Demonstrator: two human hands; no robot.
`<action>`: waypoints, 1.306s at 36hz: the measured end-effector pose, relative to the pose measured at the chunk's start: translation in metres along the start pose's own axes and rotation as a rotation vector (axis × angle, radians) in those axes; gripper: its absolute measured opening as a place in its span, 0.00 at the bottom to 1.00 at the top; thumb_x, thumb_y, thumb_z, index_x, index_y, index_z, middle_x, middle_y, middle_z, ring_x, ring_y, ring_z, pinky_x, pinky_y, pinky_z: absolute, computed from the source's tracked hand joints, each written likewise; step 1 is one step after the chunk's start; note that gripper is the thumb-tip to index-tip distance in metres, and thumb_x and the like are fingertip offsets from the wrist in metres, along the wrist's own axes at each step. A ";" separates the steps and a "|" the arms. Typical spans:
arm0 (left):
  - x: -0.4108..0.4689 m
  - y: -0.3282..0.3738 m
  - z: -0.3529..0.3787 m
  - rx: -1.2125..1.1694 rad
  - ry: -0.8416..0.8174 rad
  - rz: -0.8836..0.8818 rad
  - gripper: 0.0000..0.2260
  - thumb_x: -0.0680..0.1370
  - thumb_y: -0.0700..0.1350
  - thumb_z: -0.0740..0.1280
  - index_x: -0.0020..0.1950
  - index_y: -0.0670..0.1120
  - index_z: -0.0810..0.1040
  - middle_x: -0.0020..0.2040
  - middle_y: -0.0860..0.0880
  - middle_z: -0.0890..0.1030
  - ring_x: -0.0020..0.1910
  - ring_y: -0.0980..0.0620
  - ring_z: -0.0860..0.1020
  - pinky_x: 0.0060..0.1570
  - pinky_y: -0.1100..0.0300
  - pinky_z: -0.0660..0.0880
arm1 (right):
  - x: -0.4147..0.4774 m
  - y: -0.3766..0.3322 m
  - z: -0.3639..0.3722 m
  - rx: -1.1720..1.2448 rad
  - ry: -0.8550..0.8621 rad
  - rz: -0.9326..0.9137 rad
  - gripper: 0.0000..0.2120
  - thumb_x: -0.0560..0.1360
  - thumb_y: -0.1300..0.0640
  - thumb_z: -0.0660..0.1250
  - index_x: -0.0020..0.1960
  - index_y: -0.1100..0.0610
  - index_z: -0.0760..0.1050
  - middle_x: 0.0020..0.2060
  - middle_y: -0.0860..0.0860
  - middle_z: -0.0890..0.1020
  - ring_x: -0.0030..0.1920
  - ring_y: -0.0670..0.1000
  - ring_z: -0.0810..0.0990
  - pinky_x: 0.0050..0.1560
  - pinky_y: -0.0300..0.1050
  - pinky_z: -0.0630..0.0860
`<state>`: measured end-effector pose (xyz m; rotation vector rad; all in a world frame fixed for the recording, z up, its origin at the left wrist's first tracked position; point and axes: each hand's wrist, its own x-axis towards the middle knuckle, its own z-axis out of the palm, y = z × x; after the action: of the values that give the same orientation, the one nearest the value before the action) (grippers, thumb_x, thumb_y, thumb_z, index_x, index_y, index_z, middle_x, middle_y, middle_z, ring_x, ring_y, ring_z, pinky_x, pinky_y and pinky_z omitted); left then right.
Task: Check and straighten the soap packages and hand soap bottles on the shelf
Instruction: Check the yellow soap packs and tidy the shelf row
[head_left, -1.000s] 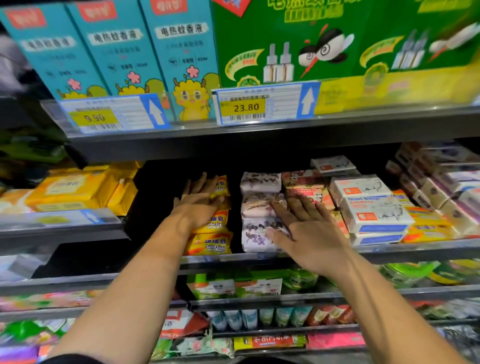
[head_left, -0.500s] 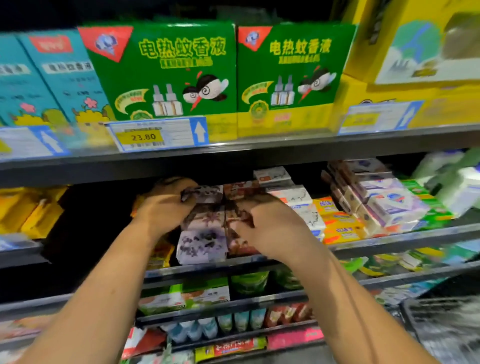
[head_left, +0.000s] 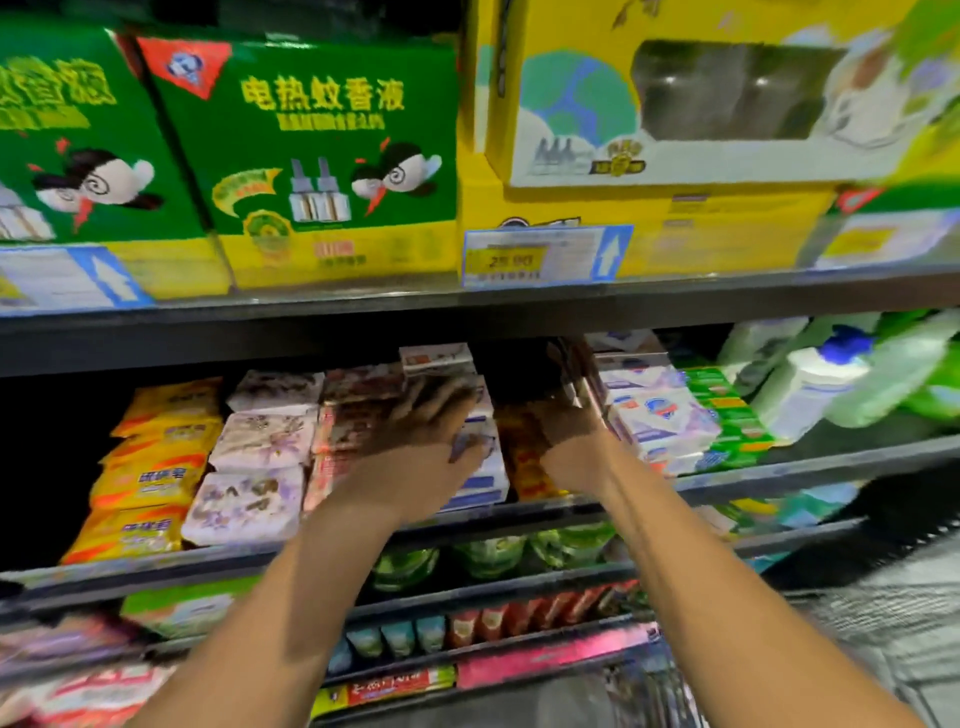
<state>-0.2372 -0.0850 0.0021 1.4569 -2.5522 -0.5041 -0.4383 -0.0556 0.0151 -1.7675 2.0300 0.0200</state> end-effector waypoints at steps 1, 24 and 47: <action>0.000 0.000 0.001 -0.003 -0.026 -0.022 0.27 0.82 0.63 0.50 0.80 0.60 0.48 0.80 0.62 0.44 0.79 0.55 0.41 0.75 0.59 0.42 | 0.005 0.000 0.003 -0.071 0.007 -0.025 0.29 0.81 0.54 0.37 0.78 0.62 0.59 0.72 0.55 0.69 0.67 0.52 0.73 0.63 0.36 0.69; -0.005 0.005 -0.006 -0.017 -0.096 -0.073 0.27 0.82 0.65 0.47 0.79 0.64 0.44 0.79 0.64 0.39 0.78 0.56 0.35 0.77 0.47 0.45 | 0.084 0.026 0.028 0.102 0.201 0.047 0.22 0.78 0.60 0.64 0.72 0.54 0.69 0.64 0.59 0.77 0.62 0.60 0.78 0.61 0.50 0.76; -0.002 0.001 0.001 -0.042 -0.046 -0.083 0.27 0.81 0.66 0.47 0.78 0.64 0.45 0.80 0.61 0.42 0.78 0.56 0.35 0.76 0.43 0.50 | 0.051 0.003 0.016 0.307 0.411 0.005 0.27 0.72 0.58 0.77 0.69 0.54 0.73 0.60 0.55 0.79 0.52 0.53 0.78 0.51 0.42 0.72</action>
<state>-0.2372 -0.0826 0.0013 1.5593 -2.5084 -0.6061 -0.4398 -0.0985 -0.0176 -1.6678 2.1645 -0.6681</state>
